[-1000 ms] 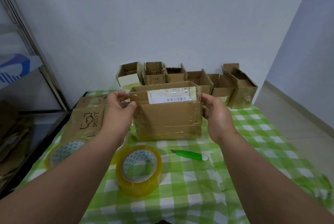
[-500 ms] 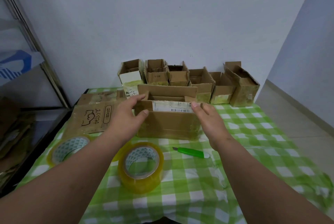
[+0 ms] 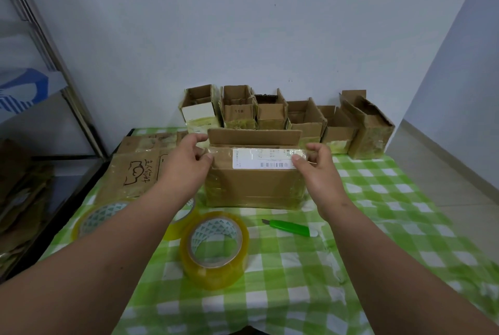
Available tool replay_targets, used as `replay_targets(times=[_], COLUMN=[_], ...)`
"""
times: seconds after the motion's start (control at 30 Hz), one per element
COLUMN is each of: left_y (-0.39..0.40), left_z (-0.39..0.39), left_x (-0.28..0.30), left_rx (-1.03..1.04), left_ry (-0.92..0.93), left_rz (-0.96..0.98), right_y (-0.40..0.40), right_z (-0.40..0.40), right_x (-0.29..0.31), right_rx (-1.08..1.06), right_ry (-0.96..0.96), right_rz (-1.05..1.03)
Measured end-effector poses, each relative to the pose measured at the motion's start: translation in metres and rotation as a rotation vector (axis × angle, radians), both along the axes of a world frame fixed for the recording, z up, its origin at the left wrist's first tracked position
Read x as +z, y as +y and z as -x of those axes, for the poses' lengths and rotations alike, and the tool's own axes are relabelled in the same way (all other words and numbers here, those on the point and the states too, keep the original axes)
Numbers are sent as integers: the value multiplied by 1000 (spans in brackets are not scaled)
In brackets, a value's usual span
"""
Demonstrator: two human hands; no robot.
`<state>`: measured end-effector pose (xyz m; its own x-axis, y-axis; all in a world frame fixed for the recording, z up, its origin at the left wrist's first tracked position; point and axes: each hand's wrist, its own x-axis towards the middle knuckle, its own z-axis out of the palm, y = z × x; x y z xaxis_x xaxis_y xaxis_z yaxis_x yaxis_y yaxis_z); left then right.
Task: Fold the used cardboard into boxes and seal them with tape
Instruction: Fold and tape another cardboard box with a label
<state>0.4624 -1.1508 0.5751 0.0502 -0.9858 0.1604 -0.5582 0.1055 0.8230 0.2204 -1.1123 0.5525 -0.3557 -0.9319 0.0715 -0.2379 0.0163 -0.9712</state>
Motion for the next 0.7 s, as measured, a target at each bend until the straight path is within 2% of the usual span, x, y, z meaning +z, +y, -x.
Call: replay_targets(times=[0.13, 0.4, 0.7], left_y=[-5, -17, -18], left_z=[-6, 6, 11], left_x=[1, 5, -25], left_rx=[52, -87, 32], left_ry=[-42, -180, -142], left_rz=[36, -89, 53], right_y=[-7, -22, -14], right_z=[1, 3, 5], right_x=[3, 12, -13], right_rx=[45, 102, 6], right_ry=[26, 273, 408], right_rz=[16, -59, 2])
